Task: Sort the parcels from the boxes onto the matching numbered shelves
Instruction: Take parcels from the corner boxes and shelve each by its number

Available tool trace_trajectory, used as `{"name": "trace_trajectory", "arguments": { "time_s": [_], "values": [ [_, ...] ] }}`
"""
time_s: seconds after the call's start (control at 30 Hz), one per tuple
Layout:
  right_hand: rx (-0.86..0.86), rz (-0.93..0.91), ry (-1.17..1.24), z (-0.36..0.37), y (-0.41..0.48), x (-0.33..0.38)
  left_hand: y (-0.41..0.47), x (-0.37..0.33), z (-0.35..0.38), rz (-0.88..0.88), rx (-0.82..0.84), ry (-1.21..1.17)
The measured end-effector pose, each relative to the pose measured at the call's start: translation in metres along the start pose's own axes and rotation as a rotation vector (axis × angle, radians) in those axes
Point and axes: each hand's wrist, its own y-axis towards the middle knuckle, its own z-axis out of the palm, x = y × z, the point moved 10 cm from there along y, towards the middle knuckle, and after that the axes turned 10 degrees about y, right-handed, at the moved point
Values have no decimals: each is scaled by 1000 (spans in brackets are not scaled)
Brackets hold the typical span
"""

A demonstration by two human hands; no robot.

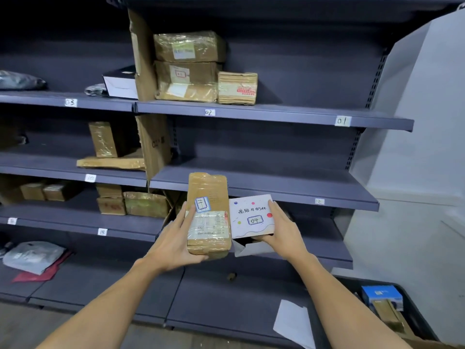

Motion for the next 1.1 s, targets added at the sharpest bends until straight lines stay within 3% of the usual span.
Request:
{"name": "trace_trajectory", "arguments": {
  "time_s": [0.5, 0.87, 1.1],
  "values": [
    [-40, -84, 49, 26, 169, 34, 133, 106, -27, -51, -34, -3],
    [43, -61, 103, 72, 282, 21, 217, 183, -13, -179, 89, 32],
    [173, 88, 46, 117, 308, -8, 240, 232, 33, -247, 300, -72]
  ]
}}
